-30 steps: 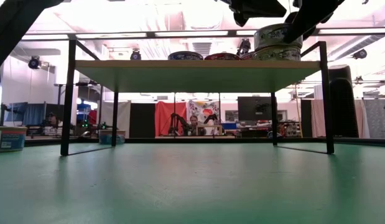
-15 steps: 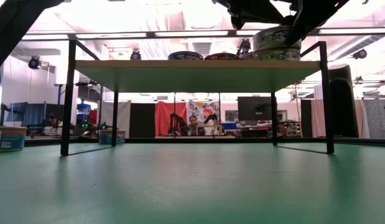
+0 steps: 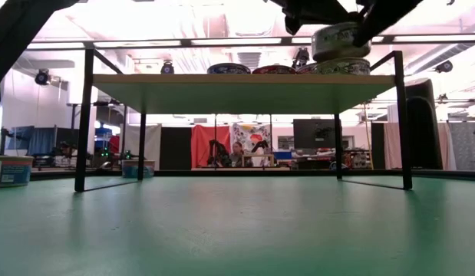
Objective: Stack canned seafood by type on shelf
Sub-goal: Stack the green tuna can on top of the green tuna can on the shelf
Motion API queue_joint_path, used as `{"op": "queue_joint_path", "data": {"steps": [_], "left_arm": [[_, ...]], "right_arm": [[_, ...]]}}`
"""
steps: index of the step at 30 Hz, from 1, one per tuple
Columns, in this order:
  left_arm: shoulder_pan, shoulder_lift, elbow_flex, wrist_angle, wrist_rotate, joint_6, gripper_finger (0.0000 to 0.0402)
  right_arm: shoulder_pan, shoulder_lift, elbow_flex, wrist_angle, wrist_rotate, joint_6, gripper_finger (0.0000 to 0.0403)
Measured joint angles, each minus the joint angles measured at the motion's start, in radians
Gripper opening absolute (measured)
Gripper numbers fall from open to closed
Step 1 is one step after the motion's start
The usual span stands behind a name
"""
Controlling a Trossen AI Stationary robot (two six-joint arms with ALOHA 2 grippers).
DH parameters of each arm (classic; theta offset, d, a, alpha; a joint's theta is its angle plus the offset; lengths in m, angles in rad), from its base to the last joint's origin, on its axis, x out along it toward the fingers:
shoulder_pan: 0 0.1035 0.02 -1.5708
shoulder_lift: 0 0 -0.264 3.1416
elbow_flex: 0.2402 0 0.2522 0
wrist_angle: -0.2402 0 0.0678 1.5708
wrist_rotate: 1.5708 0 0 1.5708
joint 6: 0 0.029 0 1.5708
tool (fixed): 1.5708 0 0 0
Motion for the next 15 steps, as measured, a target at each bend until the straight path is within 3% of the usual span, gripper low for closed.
{"op": "queue_joint_path", "data": {"steps": [15], "left_arm": [[-0.009,0.0,-0.013,-0.015,-0.018,-0.014,0.0]], "right_arm": [[-0.015,0.036,-0.018,-0.006,0.025,-0.051,0.0369]]}}
